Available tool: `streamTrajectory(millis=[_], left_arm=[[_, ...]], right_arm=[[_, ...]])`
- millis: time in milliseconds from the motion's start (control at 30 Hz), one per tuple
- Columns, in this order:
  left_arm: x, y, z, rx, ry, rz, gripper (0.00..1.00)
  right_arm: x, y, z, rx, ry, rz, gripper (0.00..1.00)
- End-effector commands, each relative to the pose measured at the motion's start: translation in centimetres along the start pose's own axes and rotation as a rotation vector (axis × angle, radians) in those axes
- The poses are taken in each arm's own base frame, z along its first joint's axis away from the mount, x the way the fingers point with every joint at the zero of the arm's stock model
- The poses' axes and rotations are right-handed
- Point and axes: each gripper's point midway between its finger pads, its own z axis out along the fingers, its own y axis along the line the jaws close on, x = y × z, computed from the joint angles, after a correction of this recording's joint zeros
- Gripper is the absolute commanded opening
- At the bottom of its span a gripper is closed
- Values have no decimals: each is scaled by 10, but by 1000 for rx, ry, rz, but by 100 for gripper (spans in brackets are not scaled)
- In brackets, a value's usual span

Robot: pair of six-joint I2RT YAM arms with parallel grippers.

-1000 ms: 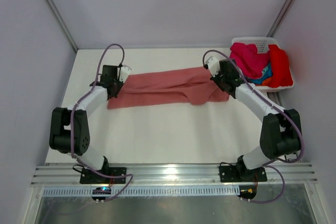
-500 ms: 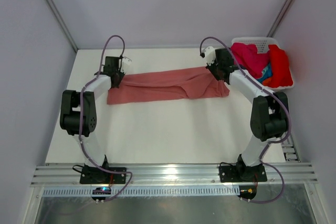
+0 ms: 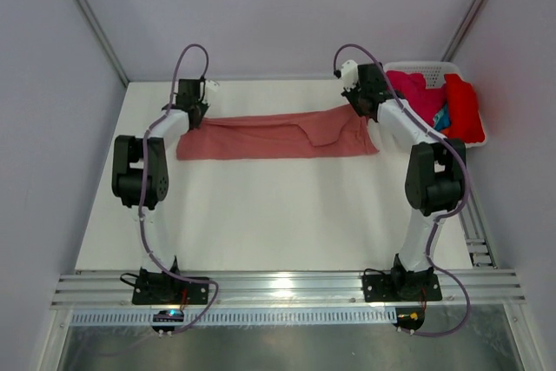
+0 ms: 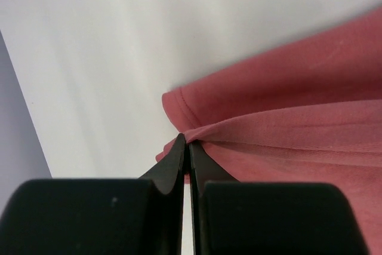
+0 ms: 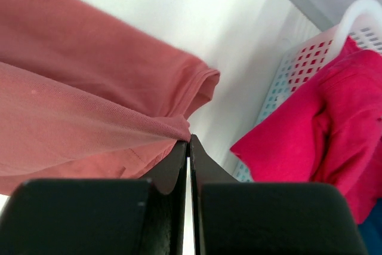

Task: Fold and stack the t-shirts
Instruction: Fold the tshirt

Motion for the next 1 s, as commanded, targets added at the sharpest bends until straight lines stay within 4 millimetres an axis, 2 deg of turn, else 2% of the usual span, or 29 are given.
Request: streamTrajectory(millis=[0, 200, 500, 800, 967], left_arm=[[-25, 31, -3, -78, -64, -35, 0], [-27, 40, 3, -106, -49, -22, 0], [-17, 31, 29, -93, -7, -1, 0], [-13, 20, 58, -77, 13, -1, 0], [-17, 21, 62, -91, 1, -5, 0]], right_arm=[[-28, -26, -9, 46, -64, 37, 3], [-32, -32, 1, 52, -62, 35, 3], [-23, -23, 22, 26, -28, 39, 3], [-19, -25, 37, 40, -2, 29, 3], [-12, -24, 47, 47, 21, 25, 3]])
